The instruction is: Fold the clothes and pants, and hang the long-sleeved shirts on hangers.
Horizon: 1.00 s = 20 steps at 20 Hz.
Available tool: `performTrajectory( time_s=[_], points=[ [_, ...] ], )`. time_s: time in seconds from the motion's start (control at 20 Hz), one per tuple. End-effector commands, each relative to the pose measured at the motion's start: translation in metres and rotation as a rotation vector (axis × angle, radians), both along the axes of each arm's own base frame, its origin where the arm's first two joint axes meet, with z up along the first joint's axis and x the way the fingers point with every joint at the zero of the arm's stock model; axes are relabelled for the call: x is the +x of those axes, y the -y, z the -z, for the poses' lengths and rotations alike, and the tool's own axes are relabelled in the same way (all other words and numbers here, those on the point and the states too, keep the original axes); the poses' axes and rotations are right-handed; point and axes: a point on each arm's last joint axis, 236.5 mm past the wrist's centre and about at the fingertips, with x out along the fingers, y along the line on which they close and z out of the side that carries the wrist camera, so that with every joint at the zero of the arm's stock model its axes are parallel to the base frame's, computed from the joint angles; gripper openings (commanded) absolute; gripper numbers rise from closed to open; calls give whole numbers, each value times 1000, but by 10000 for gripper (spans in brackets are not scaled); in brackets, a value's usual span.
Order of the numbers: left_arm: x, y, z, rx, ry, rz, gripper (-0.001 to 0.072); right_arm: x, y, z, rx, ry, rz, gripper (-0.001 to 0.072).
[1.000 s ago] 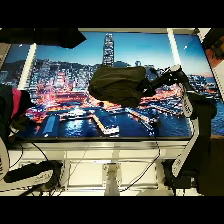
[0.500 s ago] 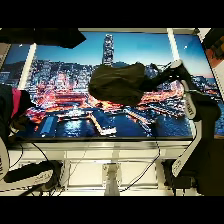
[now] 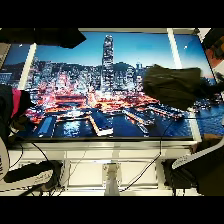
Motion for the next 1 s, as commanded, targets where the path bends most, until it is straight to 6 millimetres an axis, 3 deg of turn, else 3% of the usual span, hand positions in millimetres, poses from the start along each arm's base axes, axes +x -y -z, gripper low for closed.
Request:
performTrajectory(
  time_s=[0.0, 0.2, 0.3, 0.4, 0.5, 0.65, 0.7, 0.85, 0.95],
  points=[
    [2, 0, -3, -15, 3, -12, 9, -85, 92, -2, -36, -64, 236, 21],
    [10, 5, -15, -60, 44, -36, 9, -177, 147, 3, -46, -157, 442, 21],
    [9, 12, -20, -72, 61, -27, 9, -218, 161, 5, -59, -230, 515, 20],
    [7, 18, -19, -73, 60, -15, 9, -242, 168, 7, -74, -273, 547, 22],
    [7, 23, -15, -71, 51, -5, 9, -247, 169, 7, -69, -289, 586, 48],
    [12, 25, -6, -64, 33, -5, 10, -248, 167, -8, -67, -304, 638, 439],
    [15, 26, -2, -61, 27, -5, 10, -247, 173, -23, -99, -288, 652, 504],
    [22, 27, 9, -46, 11, -8, 10, -234, 208, -94, -271, -159, 722, 518],
    [26, 26, 14, -35, 9, -9, 10, -195, 217, -157, -334, 80, 737, 515]
  ],
)
